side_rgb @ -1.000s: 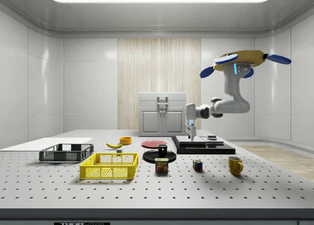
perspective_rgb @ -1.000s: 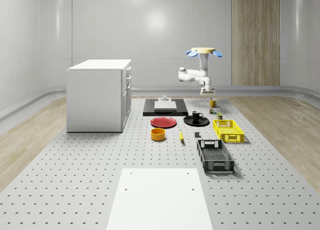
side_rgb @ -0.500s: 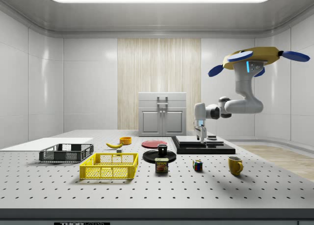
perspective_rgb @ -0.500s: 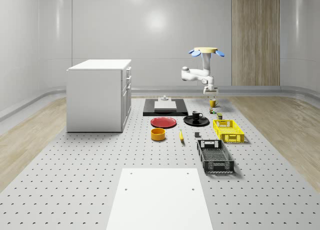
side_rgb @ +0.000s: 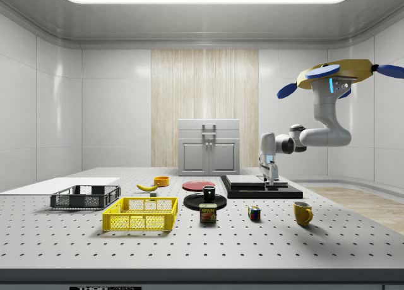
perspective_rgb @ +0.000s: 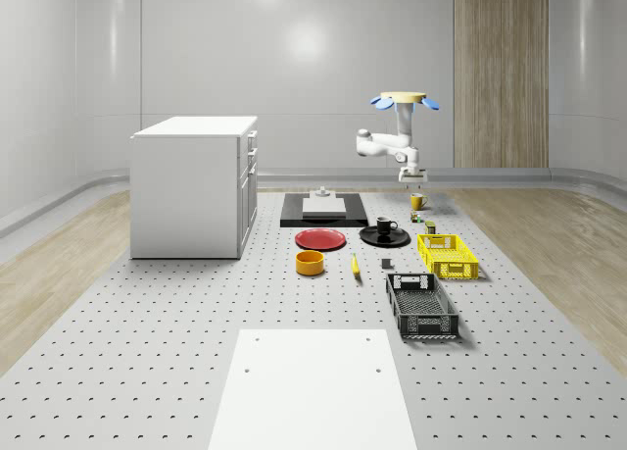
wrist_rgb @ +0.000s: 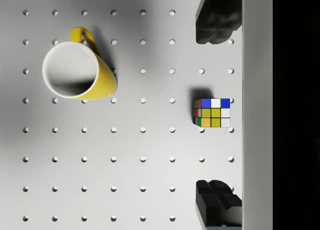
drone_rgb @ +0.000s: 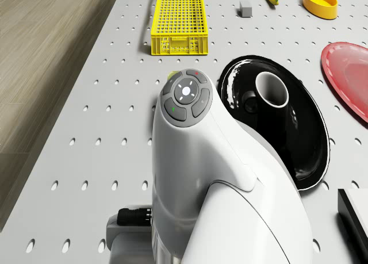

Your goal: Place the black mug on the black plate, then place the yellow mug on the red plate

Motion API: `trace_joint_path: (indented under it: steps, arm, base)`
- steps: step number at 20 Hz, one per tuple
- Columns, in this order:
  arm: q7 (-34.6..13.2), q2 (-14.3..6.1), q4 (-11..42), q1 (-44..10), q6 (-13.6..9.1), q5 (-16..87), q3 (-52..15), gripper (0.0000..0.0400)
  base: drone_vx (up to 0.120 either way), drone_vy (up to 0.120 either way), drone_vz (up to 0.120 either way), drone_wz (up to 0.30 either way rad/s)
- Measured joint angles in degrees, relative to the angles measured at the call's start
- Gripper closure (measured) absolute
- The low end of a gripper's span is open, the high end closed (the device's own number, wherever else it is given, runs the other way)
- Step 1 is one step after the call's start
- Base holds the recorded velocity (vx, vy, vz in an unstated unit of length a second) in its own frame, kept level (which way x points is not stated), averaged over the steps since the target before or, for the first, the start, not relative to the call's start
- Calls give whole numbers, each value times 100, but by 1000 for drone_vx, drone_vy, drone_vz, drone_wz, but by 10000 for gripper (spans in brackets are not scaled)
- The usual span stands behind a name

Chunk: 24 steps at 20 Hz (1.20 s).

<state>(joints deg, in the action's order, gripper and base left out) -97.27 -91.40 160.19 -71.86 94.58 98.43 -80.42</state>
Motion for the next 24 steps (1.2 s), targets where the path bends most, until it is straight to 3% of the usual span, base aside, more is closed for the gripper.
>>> trace_joint_path:
  steps: [7,16,21,24]
  arm:
    - [0,-2,0,0,2,-1,0,0]
    - [-1,-5,0,-1,5,-2,0,0]
    - [-1,-6,0,-1,6,-2,0,0]
    - [-1,-7,0,-1,6,-3,0,0]
  base:
    - [-120,0,-86,0]
    - [-120,27,-18,0]
    - [-16,0,-120,0]
    - [-93,0,-27,0]
